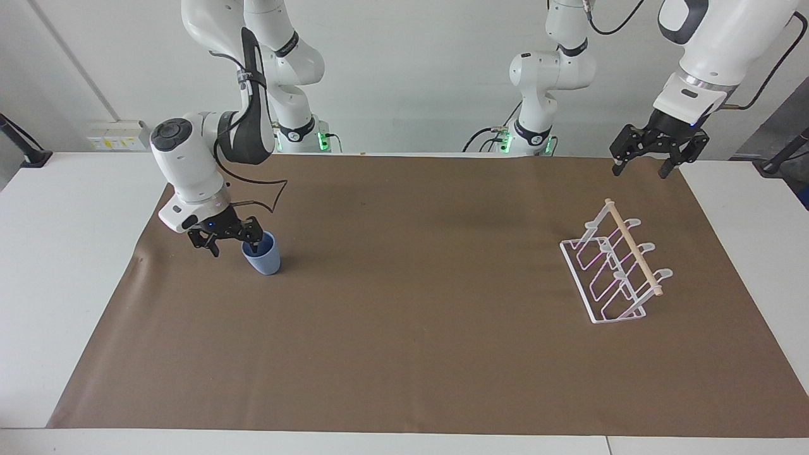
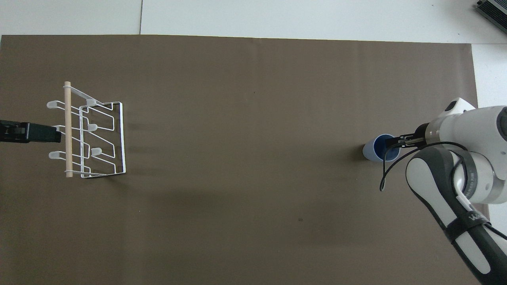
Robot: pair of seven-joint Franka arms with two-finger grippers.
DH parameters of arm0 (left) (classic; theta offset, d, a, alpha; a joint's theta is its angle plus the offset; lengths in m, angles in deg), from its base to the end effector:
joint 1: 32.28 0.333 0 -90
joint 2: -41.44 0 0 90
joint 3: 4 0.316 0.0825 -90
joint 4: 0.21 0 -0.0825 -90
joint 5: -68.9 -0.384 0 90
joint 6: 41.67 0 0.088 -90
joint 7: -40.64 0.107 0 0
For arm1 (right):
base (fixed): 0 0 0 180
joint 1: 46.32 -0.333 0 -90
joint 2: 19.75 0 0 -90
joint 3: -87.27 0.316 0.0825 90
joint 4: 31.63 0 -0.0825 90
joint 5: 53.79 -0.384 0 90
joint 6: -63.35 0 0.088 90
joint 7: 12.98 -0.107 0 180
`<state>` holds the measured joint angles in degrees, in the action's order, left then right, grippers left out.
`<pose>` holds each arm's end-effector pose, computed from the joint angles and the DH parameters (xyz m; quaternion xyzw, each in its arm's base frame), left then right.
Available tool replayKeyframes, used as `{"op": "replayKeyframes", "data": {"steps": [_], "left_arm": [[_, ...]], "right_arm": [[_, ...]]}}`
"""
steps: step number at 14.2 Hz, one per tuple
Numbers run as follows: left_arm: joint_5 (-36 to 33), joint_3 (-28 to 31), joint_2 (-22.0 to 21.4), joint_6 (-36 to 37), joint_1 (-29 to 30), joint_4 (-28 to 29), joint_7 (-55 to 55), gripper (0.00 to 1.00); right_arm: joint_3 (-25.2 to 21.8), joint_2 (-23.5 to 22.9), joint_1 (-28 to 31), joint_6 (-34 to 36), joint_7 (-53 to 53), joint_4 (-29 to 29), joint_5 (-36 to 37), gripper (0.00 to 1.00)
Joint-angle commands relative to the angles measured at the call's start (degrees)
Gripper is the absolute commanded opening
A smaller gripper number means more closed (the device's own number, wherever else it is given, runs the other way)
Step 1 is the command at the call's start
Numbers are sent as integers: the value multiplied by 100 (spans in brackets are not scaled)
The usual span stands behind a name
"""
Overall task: Hang cup on cup holder
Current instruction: 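Lift the blue cup with the right gripper and tip it sideways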
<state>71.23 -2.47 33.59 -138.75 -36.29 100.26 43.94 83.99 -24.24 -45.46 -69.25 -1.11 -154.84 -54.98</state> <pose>0.5214 -0.0255 0.6224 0.9978 -0.0487 0.0390 0.0218 0.5567 -0.0396 0.3730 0.9972 0.0608 0.0432 0.0003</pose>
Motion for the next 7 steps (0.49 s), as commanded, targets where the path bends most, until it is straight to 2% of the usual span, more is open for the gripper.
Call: {"op": "replayKeyframes", "data": {"steps": [1,3,4,6,7], "left_arm": [[-119,5,-24,57,-3,8,-58,100],[-119,5,-24,57,-3,8,-58,100],[-119,5,-24,66,-3,8,-58,100],[-119,5,-24,66,-3,8,-58,100],[-119,5,-24,66,-3,8,-58,100]], "right_arm": [[11,62,11,-126,210,-141,-118,61],[20,80,11,-126,201,-159,-118,60],[20,80,11,-126,201,-159,-118,55],[20,80,11,-126,193,-168,-118,31],[20,71,-15,-126,184,-159,-118,16]]}}
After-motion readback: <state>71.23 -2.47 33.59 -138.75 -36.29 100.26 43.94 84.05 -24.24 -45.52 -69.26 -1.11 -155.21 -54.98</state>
